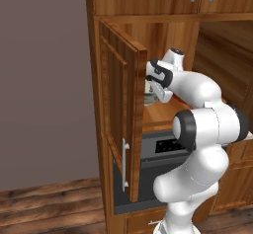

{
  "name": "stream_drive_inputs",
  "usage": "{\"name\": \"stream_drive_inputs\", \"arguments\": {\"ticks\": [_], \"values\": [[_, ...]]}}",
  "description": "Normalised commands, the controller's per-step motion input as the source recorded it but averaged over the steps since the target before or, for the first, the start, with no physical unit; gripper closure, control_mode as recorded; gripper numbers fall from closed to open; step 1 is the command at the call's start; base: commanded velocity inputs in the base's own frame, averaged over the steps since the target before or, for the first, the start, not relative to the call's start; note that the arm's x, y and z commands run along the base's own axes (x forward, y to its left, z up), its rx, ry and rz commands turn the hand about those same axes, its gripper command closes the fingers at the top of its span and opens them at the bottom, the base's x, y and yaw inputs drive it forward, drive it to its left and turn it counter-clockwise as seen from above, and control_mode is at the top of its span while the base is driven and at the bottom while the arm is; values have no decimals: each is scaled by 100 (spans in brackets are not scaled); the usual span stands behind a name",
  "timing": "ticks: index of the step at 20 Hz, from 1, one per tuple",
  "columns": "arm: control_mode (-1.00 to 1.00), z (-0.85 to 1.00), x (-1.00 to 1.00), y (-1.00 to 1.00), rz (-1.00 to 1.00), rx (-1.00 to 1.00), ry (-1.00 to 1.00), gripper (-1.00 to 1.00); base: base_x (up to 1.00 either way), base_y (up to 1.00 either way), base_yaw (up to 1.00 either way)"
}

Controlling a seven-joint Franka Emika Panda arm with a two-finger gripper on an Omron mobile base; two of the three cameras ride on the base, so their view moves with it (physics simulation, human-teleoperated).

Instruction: Pick both bowls and place them on the counter. Then place the tangerine in one bowl and place the cheese in the other bowl.

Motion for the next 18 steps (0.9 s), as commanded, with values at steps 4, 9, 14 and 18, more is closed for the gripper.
{"name": "stream_drive_inputs", "arguments": {"ticks": [4, 9, 14, 18], "values": [[-100, -21, -18, 1, -1, 4, 0, 100, 0, 0, 0], [-100, -1, -48, 0, 0, 9, 0, 100, 0, 0, 0], [-100, 19, -58, 0, 0, 3, 0, 100, 0, 0, 0], [-100, 31, -54, 0, 0, 0, -3, 100, 0, 0, 0]]}}
